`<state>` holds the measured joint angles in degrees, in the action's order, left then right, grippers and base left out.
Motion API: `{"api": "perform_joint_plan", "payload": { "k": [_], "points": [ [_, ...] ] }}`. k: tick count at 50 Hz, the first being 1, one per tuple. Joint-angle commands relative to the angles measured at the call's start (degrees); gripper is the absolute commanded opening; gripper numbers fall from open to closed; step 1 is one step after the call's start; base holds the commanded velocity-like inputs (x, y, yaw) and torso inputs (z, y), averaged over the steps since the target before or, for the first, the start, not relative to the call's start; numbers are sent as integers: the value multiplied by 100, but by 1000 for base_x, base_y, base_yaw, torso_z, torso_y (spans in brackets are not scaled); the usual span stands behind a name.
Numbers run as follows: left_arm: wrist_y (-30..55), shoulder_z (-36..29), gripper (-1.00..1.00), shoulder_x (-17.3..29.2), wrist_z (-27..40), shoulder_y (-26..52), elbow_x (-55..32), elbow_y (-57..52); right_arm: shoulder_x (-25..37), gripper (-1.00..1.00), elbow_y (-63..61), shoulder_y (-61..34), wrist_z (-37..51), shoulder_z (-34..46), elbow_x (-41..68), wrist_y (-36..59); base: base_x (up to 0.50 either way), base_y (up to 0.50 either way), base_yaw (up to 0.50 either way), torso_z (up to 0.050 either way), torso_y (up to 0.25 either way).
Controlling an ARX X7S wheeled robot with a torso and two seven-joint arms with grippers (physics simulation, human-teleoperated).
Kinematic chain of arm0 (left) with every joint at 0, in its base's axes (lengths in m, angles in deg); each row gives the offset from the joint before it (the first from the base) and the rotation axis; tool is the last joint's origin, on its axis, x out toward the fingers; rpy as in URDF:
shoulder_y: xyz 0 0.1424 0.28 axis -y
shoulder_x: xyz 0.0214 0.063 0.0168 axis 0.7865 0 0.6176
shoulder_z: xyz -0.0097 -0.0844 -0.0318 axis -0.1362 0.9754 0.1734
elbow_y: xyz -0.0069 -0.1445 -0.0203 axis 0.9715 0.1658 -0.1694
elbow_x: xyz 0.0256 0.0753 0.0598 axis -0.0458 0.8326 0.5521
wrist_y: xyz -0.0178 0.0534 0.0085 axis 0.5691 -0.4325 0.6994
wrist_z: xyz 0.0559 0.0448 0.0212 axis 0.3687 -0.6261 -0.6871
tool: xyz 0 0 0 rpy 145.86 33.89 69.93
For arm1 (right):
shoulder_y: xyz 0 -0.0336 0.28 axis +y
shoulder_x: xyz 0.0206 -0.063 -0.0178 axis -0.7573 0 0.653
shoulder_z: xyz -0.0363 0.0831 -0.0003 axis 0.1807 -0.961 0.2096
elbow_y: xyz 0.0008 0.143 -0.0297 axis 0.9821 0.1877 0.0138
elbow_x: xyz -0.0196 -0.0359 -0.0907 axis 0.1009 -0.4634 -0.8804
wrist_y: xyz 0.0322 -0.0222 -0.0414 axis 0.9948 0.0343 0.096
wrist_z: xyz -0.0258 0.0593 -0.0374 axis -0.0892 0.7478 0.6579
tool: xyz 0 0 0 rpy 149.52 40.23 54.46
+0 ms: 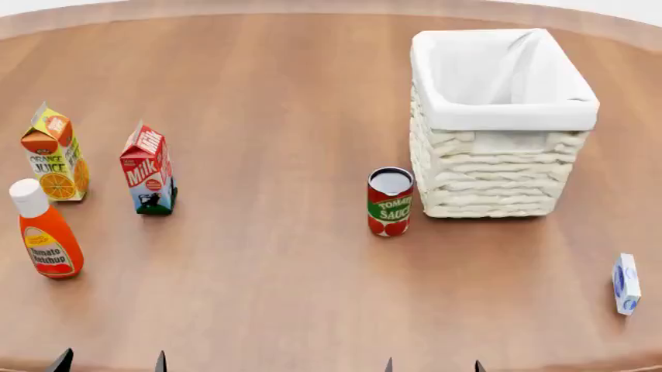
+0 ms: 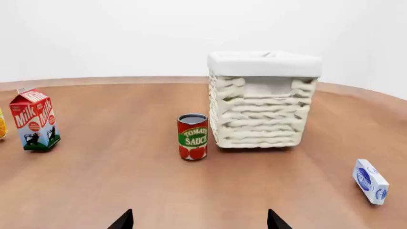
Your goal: Pick the milk and place it in the basket.
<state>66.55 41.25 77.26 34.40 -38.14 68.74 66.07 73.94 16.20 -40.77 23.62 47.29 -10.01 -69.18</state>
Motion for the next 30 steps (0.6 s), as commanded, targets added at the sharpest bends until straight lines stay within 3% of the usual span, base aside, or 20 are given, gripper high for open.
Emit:
{"api": "perform_joint_plan", "payload": {
  "k": [1, 8, 30],
  "points": [
    [5, -108, 100, 93, 103, 9, -81, 9, 84, 100, -96, 30, 100, 91, 149, 29, 0, 0, 0, 0, 0],
    [4, -253, 100, 230, 239, 41, -202, 66, 185, 100, 8, -57, 470, 207, 186, 226, 0, 0, 0, 0, 0],
    [-88, -449, 100, 440, 473, 88, -390, 217, 385, 100, 296, -172, 693, 595, 335, 191, 0, 500, 0, 0, 0]
  ]
}}
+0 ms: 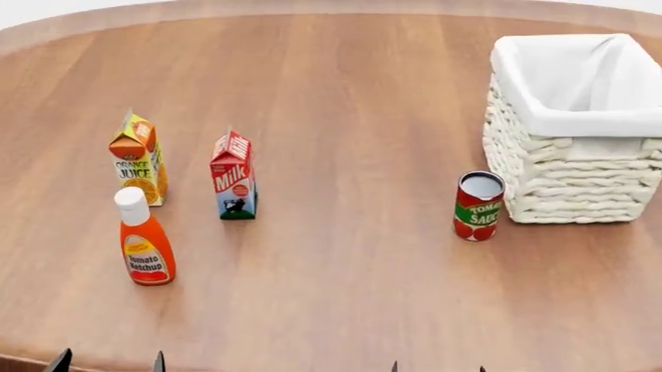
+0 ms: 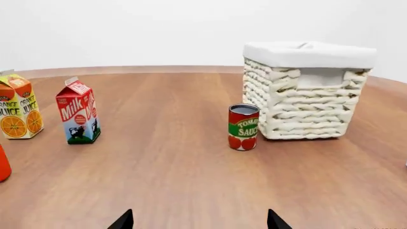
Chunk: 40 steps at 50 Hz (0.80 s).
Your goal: Pick the milk and place it in the basket.
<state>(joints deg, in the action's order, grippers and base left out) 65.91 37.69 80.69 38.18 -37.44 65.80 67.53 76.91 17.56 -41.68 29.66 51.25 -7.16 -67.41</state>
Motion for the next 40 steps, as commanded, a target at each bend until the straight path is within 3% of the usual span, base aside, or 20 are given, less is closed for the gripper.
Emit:
{"api": "perform_joint_plan", "payload": {
  "k": [1, 11, 13, 17, 21, 28, 31, 40],
  "points": [
    [-23, -100, 100, 104, 103, 18, -103, 71, 94, 100, 162, -82, 98, 207, 58, 12, 0, 500, 0, 0, 0],
    [-12, -187, 100, 168, 195, 14, -127, 51, 165, 100, 44, -119, 198, 320, 77, 225, 0, 136, 0, 0, 0],
    [308, -208, 100, 196, 221, 50, -158, -193, 177, 100, -81, -128, 233, 314, 101, 318, 0, 0, 0, 0, 0],
    [1754, -197, 100, 288, 322, 332, -323, -1398, 350, 100, -1606, -258, 285, 285, 276, 1819, 0, 0, 0, 0, 0],
    [4072, 0, 100, 369, 360, 1299, -955, -2983, 567, 100, -3324, -1148, 233, 209, 647, 4089, 0, 0, 0, 0, 0],
    [6575, 659, 100, 183, 602, 3357, -1890, -3861, 647, 100, -4221, -3011, 100, -64, 1264, 6620, 0, 0, 0, 0, 0],
    [6749, 660, 100, 195, 660, 3697, -1937, -3884, 689, 100, -4321, -3487, 97, -100, 1353, 7140, 0, 0, 0, 0, 0],
    [6538, 597, 100, 244, 662, 3776, -1937, -3670, 696, 100, -4284, -3678, 21, -175, 1477, 7237, 122, 0, 0, 0, 0]
  ]
}}
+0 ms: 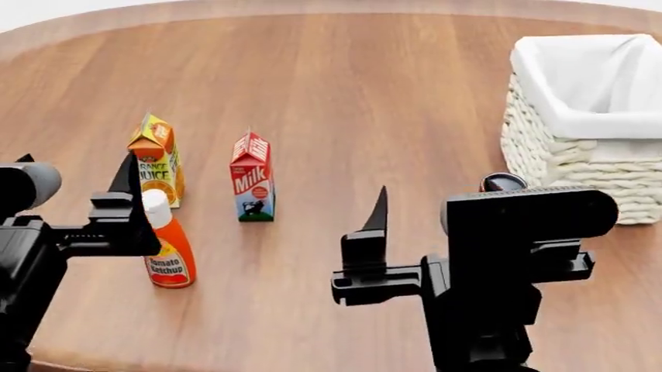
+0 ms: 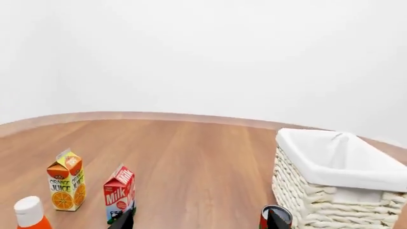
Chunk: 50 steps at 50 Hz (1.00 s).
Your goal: Pick the milk and place it in the basket.
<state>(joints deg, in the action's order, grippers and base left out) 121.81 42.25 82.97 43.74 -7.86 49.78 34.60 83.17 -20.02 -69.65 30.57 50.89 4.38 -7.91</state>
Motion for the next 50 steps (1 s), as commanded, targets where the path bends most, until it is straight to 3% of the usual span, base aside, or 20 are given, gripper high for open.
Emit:
{"api": "perform_joint_plan", "payload": {
  "k": [1, 50],
  "points": [
    [982, 162, 100, 18, 110, 857, -361, -392, 71, 100, -527, -910, -64, -125, 322, 1284, 500, 0, 0, 0, 0],
    [723, 109, 100, 213, 267, 920, -578, -208, 117, 100, -374, -1137, 13, -184, 547, 1292, 500, 0, 0, 0, 1]
  ]
}}
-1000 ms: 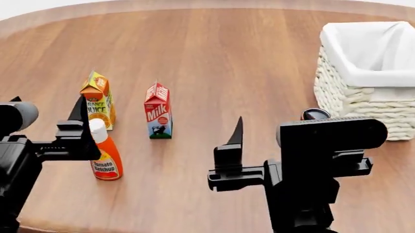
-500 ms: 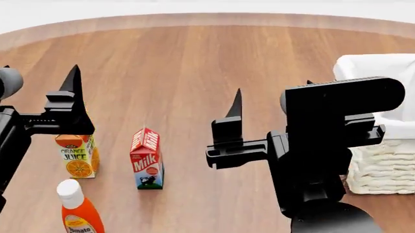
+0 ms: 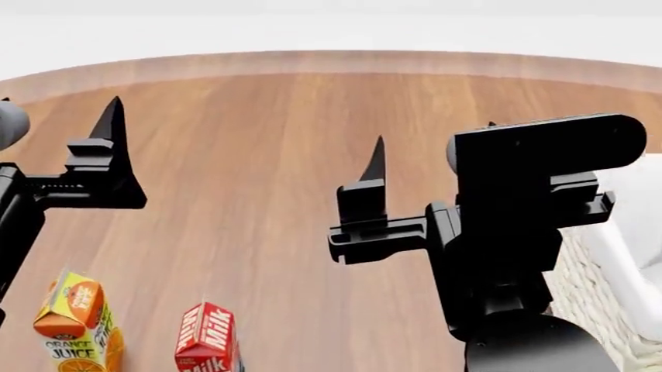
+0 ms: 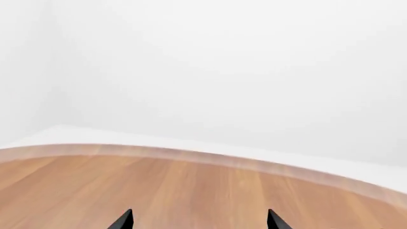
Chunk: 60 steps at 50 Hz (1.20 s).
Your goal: Pick the milk and place it in the basket.
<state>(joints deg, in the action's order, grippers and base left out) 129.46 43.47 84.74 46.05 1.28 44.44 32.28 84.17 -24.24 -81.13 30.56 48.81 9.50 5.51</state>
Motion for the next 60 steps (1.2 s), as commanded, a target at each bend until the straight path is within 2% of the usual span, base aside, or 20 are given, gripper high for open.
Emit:
{"api": "perform_joint_plan", "payload": {
  "k": [1, 27, 30, 32, 33, 34, 35, 36, 60],
  "points": [
    [-39, -14, 100, 40, 38, 4, -51, 21, 18, 100, 61, 13, 13, 25, 38, -63, 500, 0, 0, 0, 0],
    [-73, -89, 100, 117, 123, 15, -175, -15, 77, 100, 131, 46, 56, 76, 127, -123, 500, 0, 0, 0, 1],
    [-73, -109, 100, 129, 132, 8, -186, -17, 35, 100, 237, -23, 118, 16, 145, 92, 0, 0, 0, 0, 0],
    [-73, -109, 100, 133, 139, 21, -194, -1, 40, 100, 361, -122, -125, -20, 376, 327, 0, 0, 0, 0, 0],
    [-59, -132, 100, 167, 138, 111, -181, 25, 900, 100, 775, -159, -984, 839, 1235, 556, 0, 0, 0, 0, 0],
    [-63, -133, 100, 172, 141, 116, -183, 30, 1508, 100, 940, -69, -1844, 1698, 1798, 257, 0, 0, 0, 0, 0],
    [-63, -131, 100, 177, 143, 121, -187, 33, 1479, 100, 768, -160, -2703, 1773, 1960, 616, 0, 0, 0, 0, 0],
    [-57, -125, 100, 181, 148, 132, -195, 35, 1481, 100, 806, -172, -3429, 1821, 1898, 567, 0, 0, 0, 0, 0],
    [-81, -177, 100, 243, 224, 134, -303, 30, 1690, 100, 564, -180, -3774, 2212, 2426, 848, 0, 0, 0, 0, 0]
  ]
}}
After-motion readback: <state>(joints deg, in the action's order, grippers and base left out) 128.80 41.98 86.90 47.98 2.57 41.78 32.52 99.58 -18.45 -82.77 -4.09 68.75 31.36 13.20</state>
